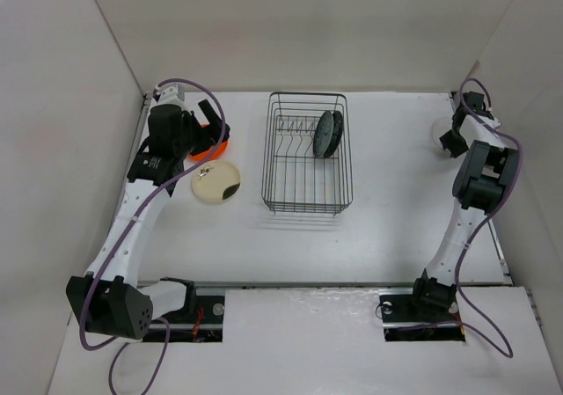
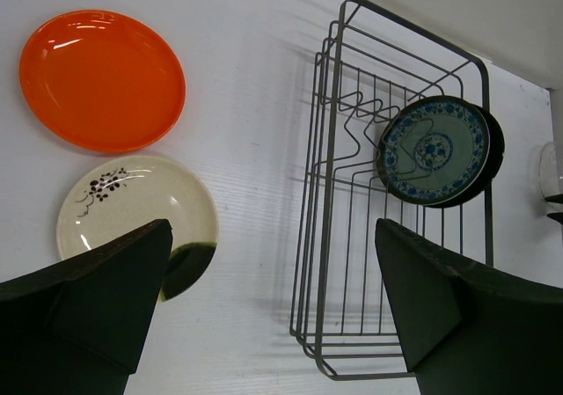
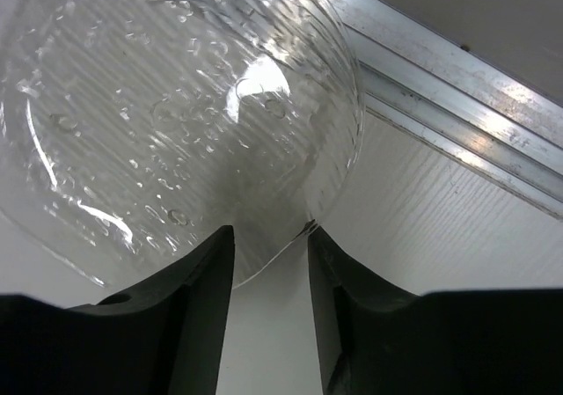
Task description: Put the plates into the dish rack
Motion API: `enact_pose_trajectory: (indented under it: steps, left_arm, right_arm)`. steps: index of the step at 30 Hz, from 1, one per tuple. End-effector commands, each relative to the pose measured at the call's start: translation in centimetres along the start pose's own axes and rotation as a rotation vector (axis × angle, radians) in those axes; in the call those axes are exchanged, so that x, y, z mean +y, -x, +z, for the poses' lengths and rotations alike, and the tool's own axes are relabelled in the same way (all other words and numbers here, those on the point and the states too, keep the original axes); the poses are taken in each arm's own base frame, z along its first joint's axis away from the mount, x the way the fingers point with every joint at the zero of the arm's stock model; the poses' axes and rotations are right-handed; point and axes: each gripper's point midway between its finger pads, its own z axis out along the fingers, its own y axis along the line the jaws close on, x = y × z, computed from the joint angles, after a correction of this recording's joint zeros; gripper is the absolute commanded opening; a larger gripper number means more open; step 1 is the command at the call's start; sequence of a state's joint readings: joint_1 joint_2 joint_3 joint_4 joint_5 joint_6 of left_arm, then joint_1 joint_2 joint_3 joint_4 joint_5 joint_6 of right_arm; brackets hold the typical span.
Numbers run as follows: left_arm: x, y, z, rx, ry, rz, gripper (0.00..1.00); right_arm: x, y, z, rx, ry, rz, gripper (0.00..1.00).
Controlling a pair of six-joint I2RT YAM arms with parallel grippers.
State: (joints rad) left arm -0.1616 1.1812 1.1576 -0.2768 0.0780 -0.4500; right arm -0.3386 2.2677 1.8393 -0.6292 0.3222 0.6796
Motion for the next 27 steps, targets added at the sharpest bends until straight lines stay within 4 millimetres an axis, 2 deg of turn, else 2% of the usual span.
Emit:
enact_pose_trajectory:
  steps: [1, 2, 3, 6, 7, 9, 12, 16, 17, 19, 20, 23, 24, 25, 26, 27]
  left_arm:
    - [-0.6, 1.4, -0.5, -0.05, -0.023, 0.013, 1.0]
    - [-0.6, 1.4, -0.5, -0.05, -0.023, 0.013, 1.0]
    - [-0.7, 1.6, -0.8, -0.058, -0.027, 0.014, 1.0]
    - [-0.7, 1.6, -0.8, -0.058, -0.027, 0.014, 1.0]
    - [-0.7, 1.6, -0.8, -0.058, -0.027, 0.014, 1.0]
    - [-0.7, 1.6, -0.8, -0.058, -0.027, 0.014, 1.0]
    - [-0.8, 1.8, -1.1, -0.066, -0.032, 0.014, 1.0]
    - [-0.5, 2.0, -1.1, -0.076, -0.014, 0.022, 1.0]
    - [-0.5, 2.0, -1.1, -0.076, -0.014, 0.022, 1.0]
    - [-0.2, 2.2, -1.0, -0.086, 0.005, 0.022, 1.0]
    - [0.0, 2.0, -1.1, -0.079, 0.009, 0.021, 1.0]
    - [0.4, 2.2, -1.0, -0.091, 0.032, 0.021, 1.0]
    - [0.4, 2.2, -1.0, -0.091, 0.032, 0.021, 1.0]
    - [0.5, 2.3, -1.0, -0.095, 0.04, 0.02, 1.0]
    - [0.5, 2.3, -1.0, -0.095, 0.04, 0.02, 1.0]
    - [0.5, 2.3, -1.0, -0.095, 0.04, 0.02, 1.0]
  right_arm:
    - [0.2, -0.1, -0.3, 0.011, -0.015, -0.025, 0.43]
    - [0.2, -0.1, -0.3, 0.011, -0.015, -0.036, 0.38]
    - [0.0, -0.4, -0.2, 0.018, -0.02, -0.039, 0.3]
    - [-0.2, -0.8, 0.0, 0.025, -0.026, -0.051, 0.18]
    - [-0.3, -0.8, 0.0, 0.025, -0.026, -0.051, 0.09]
    - [-0.3, -1.0, -0.1, 0.038, -0.024, -0.064, 0.01]
    - [0.5, -1.7, -0.5, 0.04, -0.011, -0.111, 0.0]
    - [2.2, -1.4, -2.9, -0.043, 0.039, -0.185, 0.0]
    - [2.7, -0.1, -5.1, -0.092, 0.072, -0.183, 0.0]
    - [3.3, 0.9, -7.4, -0.141, 0.119, -0.166, 0.0]
    - [3.4, 2.4, -10.0, -0.203, 0.167, -0.144, 0.0]
    - [3.1, 4.0, -13.5, -0.276, 0.225, -0.107, 0.0]
    - [2.9, 4.7, -15.7, -0.307, 0.242, -0.107, 0.0]
    - [2.6, 5.5, -16.9, -0.337, 0.243, -0.093, 0.0]
    - [3.0, 5.3, -18.4, -0.357, 0.253, -0.116, 0.0]
    - [2.8, 5.9, -20.8, -0.402, 0.269, -0.123, 0.0]
